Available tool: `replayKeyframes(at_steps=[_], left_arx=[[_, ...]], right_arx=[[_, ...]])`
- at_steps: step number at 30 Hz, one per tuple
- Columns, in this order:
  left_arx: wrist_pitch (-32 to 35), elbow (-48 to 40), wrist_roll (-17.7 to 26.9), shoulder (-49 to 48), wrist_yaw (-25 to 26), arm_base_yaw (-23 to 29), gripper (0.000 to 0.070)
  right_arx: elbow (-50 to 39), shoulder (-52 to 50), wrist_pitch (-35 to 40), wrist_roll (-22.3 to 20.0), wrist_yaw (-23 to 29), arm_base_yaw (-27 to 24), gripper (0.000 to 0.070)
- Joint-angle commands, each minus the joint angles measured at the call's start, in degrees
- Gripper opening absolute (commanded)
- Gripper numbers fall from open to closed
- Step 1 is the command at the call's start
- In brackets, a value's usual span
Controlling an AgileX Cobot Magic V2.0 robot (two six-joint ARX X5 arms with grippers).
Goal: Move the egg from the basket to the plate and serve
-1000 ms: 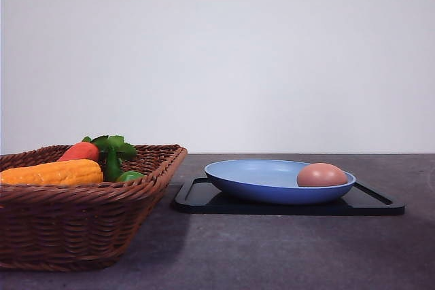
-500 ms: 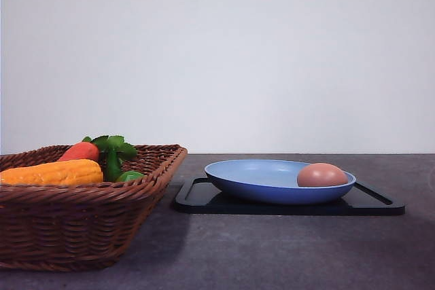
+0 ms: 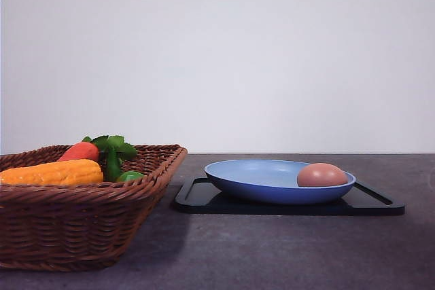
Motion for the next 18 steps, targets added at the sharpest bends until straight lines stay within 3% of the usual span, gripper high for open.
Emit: replayKeyframes(at_steps=[1, 10, 18], left_arx=[[-0.28, -1.62, 0.67, -0.10, 0.02, 0.11, 0.0000], [-0.28, -1.62, 0.67, -0.10, 0.02, 0.11, 0.0000], [-0.28, -1.62, 0.67, -0.11, 0.02, 0.11, 0.0000]], right_arx=[[-0.35, -0.15, 5.27, 0.63, 0.17, -0.04, 0.0000], [-0.35, -0.15, 22.77, 0.63, 0.17, -0.04, 0.0000], [-0.35, -0.15, 28.24, 0.63, 0.17, -0.04, 0.0000]])
